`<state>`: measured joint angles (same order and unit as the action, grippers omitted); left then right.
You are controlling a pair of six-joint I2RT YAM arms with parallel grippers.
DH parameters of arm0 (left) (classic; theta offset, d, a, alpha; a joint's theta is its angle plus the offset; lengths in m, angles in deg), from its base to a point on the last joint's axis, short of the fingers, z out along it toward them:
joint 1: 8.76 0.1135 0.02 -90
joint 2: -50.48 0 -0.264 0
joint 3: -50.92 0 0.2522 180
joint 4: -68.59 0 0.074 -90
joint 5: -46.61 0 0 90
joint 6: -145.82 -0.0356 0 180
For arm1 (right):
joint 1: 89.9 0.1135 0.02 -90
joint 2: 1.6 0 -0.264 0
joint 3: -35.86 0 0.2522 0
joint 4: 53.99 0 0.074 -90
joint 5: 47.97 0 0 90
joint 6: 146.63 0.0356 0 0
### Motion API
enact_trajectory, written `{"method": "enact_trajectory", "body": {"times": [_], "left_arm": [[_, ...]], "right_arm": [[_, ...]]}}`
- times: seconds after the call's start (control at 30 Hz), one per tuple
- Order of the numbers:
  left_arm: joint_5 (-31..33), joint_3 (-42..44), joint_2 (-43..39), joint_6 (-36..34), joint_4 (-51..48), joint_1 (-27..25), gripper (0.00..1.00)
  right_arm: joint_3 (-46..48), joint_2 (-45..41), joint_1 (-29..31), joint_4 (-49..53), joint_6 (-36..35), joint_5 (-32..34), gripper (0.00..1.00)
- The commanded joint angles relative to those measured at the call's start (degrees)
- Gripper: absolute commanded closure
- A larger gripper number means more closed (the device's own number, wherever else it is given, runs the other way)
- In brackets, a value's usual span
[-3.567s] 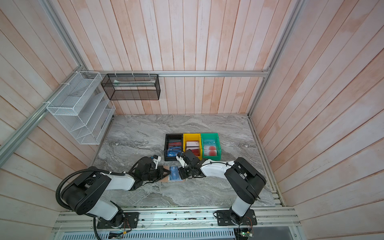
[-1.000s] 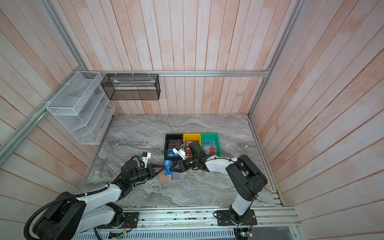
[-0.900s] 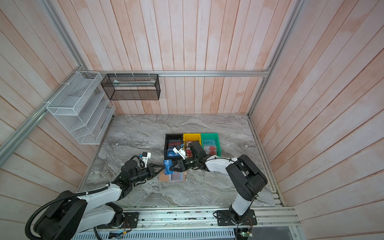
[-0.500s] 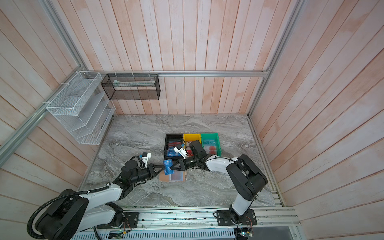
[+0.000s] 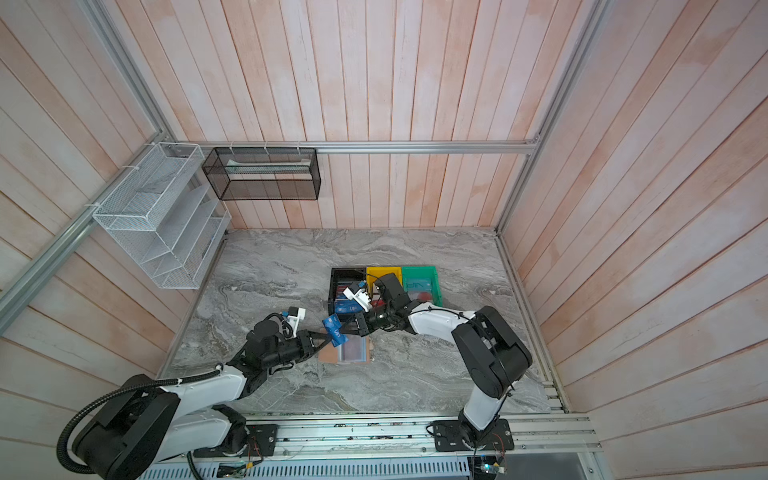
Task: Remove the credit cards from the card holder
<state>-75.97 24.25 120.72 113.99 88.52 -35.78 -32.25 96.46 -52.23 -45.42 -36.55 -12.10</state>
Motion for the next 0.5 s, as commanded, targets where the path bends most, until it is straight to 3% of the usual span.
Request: {"method": "enact_trajectory", "body": {"times": [0.0, 0.1, 0.27, 0.47], "left_arm": [[0.12, -1.36, -1.72, -2.27, -3.88, -0.13, 0.85], [0.73, -1.12, -2.01, -2.45, -4.05, -0.09, 0.85], [1.31, -1.40, -0.11, -2.96, -4.68, -0.04, 0.85], [2.14, -3.04, 3.88, -4.10, -6.93, -0.07, 0.85]], "right_arm": [[-4.56, -1.14, -1.39, 10.60, -7.52, -1.21, 1.00], [-10.36, -0.50, -2.40, 20.51, -12.85, 1.91, 1.00], [-24.22, 4.02, -2.91, 37.72, -22.28, 13.08, 1.00], [-36.47, 10.04, -2.34, 46.37, -29.64, 26.55, 1.00]]}}
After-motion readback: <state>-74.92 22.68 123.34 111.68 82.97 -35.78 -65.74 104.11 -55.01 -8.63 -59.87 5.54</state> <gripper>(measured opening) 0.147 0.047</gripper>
